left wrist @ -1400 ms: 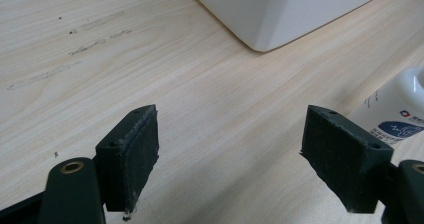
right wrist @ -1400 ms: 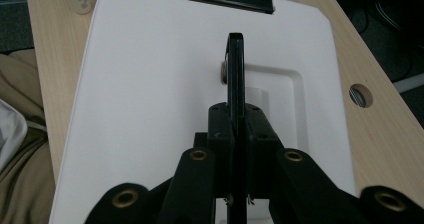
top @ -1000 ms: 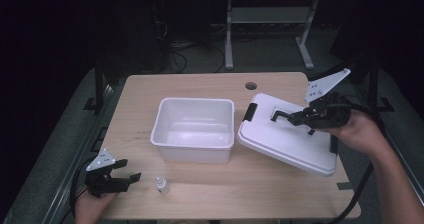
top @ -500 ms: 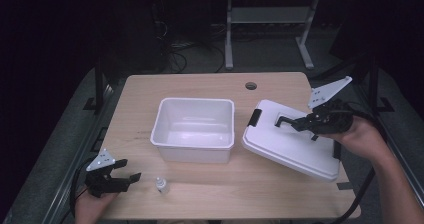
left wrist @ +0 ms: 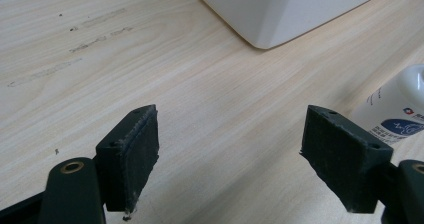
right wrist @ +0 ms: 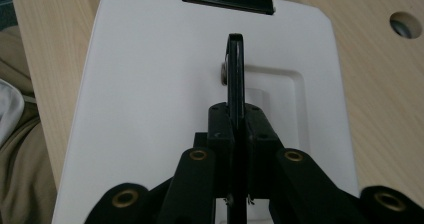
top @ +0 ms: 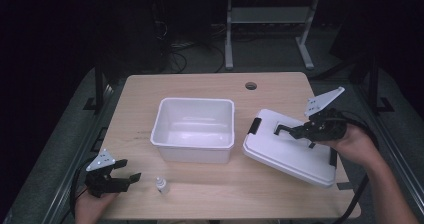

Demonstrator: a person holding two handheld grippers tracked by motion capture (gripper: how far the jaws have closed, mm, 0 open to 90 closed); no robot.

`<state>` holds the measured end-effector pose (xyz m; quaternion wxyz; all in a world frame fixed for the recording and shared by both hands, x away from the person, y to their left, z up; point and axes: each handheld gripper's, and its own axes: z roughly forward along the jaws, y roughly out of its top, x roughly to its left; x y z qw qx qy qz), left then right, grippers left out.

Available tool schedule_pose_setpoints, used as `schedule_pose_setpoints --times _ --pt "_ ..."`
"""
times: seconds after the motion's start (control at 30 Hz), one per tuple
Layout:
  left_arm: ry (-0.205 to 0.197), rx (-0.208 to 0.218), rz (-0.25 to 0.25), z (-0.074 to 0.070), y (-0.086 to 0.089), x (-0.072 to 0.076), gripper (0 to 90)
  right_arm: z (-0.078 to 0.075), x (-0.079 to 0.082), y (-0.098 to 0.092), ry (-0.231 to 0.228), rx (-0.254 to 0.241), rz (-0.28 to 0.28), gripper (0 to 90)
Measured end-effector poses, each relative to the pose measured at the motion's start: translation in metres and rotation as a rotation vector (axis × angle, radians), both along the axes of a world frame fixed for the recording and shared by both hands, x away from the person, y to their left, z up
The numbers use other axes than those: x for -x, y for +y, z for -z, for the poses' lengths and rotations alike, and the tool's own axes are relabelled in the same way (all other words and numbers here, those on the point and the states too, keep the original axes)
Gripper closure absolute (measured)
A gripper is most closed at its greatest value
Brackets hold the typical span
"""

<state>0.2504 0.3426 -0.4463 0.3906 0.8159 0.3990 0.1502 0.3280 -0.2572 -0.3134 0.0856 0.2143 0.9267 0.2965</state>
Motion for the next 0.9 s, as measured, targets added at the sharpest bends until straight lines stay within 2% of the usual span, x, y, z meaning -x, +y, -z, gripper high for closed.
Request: schedule_pose_setpoints --times 0.03,0.07,0.3,0.9 --pt "0.0 0.0 0.0 0.0 0.0 0.0 22.8 0.0 0.0 0.0 0.0 0.0 0.0 83.8" --pt "-0.001 0.0 -0.001 0.0 0.0 0.0 22.8 0.007 -0.001 0.0 0.008 0.002 0.003 83.7" --pt "-0.002 -0.002 -0.004 0.0 0.001 0.0 22.7 0.029 -0.004 -0.001 0.041 0.001 0.016 83.7" --pt "0.002 -0.003 -0.004 0.001 0.0 0.0 22.7 0.065 -0.011 0.003 0.082 0.0 0.014 83.7"
